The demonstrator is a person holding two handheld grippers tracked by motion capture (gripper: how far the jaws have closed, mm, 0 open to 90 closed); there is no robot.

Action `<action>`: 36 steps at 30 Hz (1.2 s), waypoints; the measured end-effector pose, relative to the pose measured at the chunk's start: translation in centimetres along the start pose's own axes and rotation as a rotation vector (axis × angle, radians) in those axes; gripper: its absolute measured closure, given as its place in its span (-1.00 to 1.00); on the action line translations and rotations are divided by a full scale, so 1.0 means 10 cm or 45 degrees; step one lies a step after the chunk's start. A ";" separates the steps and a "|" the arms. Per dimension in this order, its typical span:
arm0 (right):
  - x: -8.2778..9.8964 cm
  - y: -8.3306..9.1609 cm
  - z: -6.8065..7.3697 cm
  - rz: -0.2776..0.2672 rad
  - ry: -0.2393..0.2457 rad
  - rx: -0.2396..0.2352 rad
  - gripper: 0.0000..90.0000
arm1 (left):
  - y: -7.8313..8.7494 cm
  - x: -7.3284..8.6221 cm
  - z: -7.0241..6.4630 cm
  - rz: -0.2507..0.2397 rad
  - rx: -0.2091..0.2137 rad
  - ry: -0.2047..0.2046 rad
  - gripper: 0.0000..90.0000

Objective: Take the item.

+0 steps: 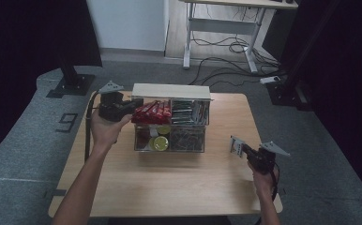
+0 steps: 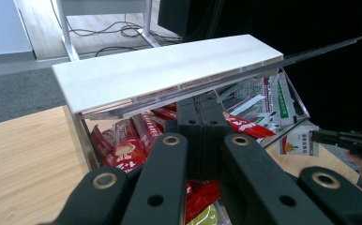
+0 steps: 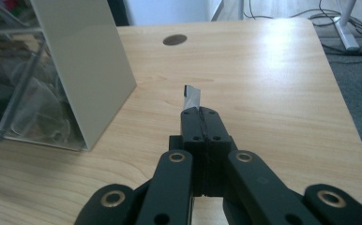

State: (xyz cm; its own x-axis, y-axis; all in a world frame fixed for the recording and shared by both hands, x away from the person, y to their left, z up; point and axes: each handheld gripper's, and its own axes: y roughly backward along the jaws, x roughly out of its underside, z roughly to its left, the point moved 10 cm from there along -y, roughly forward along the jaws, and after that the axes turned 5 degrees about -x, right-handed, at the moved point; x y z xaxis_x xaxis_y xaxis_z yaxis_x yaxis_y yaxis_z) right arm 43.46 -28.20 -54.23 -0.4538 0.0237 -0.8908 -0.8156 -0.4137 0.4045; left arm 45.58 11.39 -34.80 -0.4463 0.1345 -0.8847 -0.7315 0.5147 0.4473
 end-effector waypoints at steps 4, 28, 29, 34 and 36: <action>0.06 -0.03 -0.04 0.023 -0.012 0.008 1.00 | 0.00 0.00 0.00 0.000 -0.001 0.000 1.00; 0.30 -0.15 -0.25 0.115 0.053 0.158 0.71 | -0.01 0.01 0.00 0.003 -0.002 -0.001 1.00; 0.29 -0.14 -0.25 0.115 0.066 0.169 0.68 | -0.01 0.01 0.00 0.003 -0.001 0.001 1.00; 0.24 -0.11 -0.20 0.092 0.084 0.173 0.60 | -0.01 0.02 0.00 0.003 0.001 0.000 1.00; 0.23 -0.10 -0.18 0.084 0.084 0.165 0.59 | -0.01 0.02 -0.01 0.002 0.001 0.000 1.00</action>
State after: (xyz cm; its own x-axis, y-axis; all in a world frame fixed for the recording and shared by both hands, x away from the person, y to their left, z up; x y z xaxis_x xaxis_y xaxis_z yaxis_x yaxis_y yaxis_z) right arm 43.92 -29.34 -57.03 -0.4871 -0.0614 -0.8712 -0.8261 -0.2913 0.4824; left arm 45.55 11.31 -35.01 -0.4478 0.1354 -0.8838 -0.7303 0.5149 0.4489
